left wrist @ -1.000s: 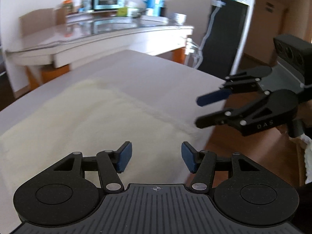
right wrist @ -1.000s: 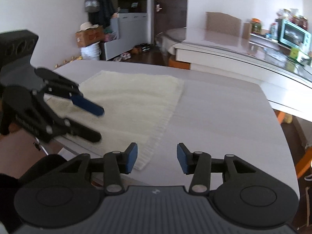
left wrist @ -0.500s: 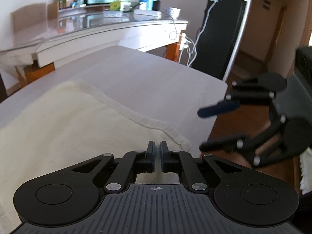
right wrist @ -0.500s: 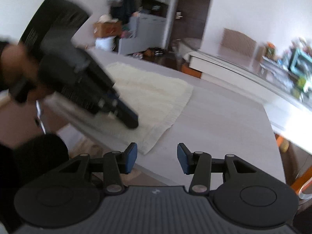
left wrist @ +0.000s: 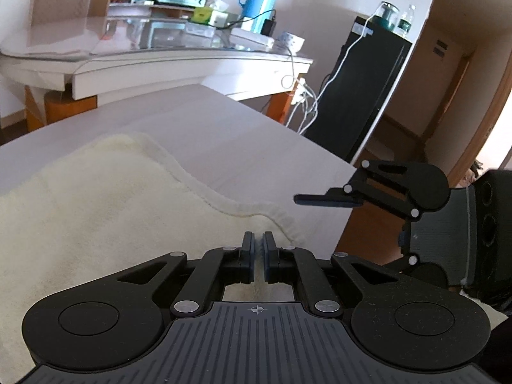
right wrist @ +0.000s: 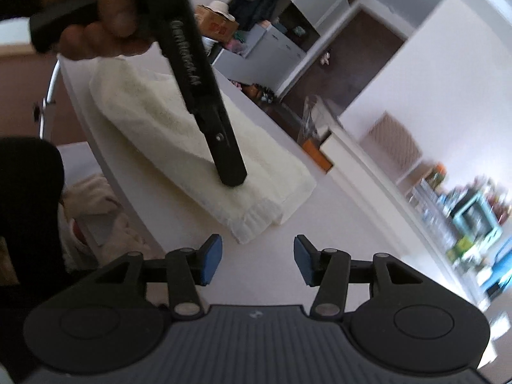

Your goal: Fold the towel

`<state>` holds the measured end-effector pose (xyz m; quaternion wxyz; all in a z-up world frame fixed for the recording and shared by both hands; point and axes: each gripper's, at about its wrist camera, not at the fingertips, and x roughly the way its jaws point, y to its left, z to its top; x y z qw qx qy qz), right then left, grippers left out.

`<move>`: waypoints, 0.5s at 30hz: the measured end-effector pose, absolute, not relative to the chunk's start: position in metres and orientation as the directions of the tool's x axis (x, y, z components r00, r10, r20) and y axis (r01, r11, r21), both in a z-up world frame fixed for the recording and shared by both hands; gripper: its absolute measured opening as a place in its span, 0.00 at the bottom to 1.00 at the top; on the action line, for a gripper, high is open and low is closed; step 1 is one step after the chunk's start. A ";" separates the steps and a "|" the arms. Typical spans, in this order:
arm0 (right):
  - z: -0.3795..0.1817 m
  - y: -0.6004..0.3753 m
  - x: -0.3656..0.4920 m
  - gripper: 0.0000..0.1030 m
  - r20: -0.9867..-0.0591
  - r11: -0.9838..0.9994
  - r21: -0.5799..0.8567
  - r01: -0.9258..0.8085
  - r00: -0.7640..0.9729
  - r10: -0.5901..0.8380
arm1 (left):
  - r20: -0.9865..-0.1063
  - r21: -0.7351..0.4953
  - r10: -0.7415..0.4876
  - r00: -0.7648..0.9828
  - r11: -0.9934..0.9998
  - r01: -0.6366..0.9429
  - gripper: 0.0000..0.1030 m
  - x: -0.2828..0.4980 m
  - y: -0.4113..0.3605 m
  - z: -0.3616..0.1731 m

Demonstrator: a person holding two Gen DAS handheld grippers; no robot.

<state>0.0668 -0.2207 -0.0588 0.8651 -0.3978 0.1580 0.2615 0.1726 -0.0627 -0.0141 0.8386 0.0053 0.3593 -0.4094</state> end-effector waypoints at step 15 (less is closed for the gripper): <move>-0.074 -0.205 0.057 0.42 -0.431 0.377 -0.744 -0.551 0.827 0.360 | -0.627 -0.285 -0.676 0.387 0.662 0.693 0.06 0.171 -0.066 -0.023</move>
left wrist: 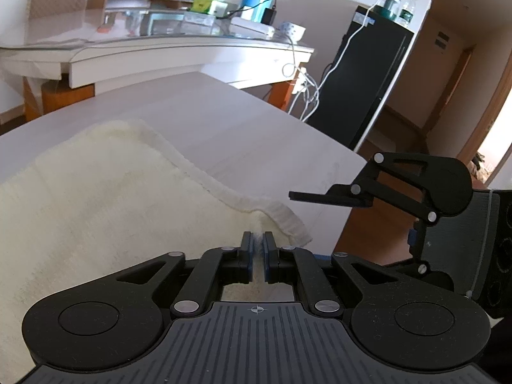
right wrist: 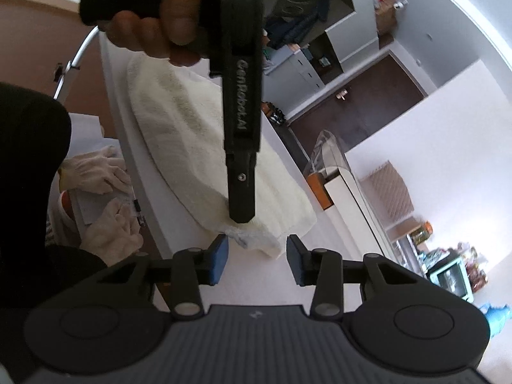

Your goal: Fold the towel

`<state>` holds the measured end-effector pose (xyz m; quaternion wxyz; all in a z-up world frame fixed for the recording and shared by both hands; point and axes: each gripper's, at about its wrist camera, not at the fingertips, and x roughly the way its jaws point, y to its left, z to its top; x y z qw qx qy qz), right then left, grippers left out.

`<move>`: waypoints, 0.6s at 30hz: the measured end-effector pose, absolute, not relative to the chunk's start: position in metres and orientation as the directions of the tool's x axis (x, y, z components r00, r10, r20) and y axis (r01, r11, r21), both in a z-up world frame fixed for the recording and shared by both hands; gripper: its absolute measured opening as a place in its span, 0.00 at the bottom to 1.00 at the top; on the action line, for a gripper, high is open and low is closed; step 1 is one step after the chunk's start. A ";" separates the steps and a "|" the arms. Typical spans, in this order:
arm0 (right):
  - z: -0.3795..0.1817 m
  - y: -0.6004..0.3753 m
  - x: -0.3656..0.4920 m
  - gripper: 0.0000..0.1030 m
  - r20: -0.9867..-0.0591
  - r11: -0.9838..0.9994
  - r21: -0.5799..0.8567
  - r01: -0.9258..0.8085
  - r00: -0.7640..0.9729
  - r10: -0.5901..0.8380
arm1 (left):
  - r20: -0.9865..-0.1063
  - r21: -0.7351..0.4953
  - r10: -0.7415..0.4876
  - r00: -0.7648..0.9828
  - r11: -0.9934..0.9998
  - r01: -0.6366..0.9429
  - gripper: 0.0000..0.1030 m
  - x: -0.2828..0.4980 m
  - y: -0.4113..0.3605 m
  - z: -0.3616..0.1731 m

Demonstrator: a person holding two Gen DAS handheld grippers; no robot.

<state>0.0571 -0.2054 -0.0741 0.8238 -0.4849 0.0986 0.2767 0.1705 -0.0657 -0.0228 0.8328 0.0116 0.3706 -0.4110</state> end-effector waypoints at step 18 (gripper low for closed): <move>-0.072 -0.218 0.031 0.08 -0.463 0.345 -0.736 -0.582 0.805 0.370 | -0.644 -0.064 -0.488 0.589 0.802 0.594 0.53 0.138 -0.008 0.000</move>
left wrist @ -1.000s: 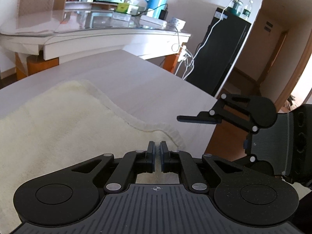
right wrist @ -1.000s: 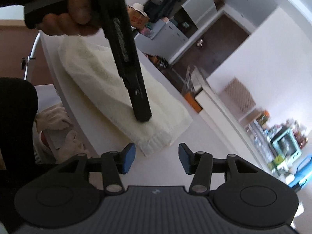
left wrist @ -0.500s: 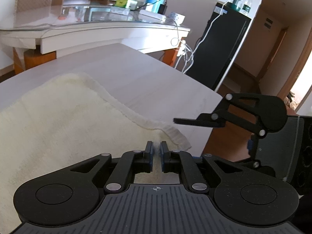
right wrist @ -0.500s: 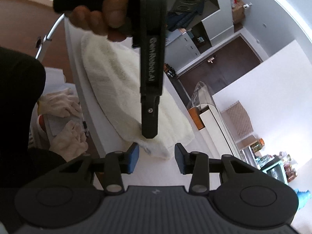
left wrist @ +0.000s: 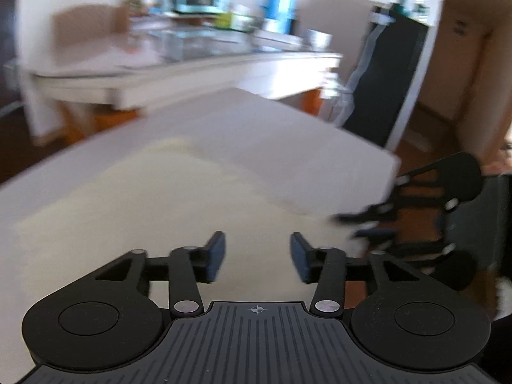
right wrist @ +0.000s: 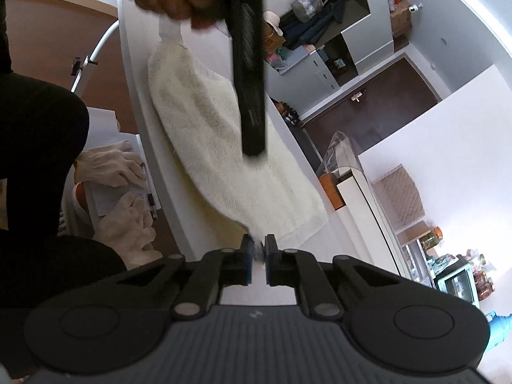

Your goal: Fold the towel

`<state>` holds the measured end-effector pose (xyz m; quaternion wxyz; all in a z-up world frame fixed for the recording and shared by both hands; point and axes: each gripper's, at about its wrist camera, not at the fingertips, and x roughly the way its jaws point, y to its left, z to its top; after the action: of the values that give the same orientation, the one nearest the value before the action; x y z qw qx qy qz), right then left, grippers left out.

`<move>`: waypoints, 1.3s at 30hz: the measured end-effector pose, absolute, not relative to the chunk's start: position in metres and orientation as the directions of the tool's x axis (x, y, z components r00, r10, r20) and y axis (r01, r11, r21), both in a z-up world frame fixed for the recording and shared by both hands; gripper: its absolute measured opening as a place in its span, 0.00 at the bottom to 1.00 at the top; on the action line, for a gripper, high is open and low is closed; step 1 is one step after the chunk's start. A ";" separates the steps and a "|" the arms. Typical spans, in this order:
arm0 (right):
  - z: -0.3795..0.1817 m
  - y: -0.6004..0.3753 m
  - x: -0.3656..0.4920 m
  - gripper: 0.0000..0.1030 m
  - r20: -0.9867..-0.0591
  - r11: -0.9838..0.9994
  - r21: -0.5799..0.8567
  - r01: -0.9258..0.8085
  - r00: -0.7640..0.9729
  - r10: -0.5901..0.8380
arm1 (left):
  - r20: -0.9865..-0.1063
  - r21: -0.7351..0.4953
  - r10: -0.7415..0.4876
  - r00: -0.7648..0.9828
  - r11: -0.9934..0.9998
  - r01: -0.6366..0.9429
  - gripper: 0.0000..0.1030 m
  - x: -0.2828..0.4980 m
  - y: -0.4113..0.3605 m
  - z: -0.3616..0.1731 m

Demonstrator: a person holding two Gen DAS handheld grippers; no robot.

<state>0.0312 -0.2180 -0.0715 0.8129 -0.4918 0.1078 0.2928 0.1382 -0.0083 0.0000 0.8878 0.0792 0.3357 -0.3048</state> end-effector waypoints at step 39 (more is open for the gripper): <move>-0.052 -0.218 0.034 0.08 -0.451 0.421 -0.706 -0.569 0.820 0.352 | -0.667 0.157 -0.173 0.725 0.918 0.363 0.78 0.064 0.071 -0.007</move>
<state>0.0338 -0.2182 -0.0521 0.8348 -0.4619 0.1174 0.2758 0.0637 0.0712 -0.0073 0.9181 0.1396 0.3410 -0.1459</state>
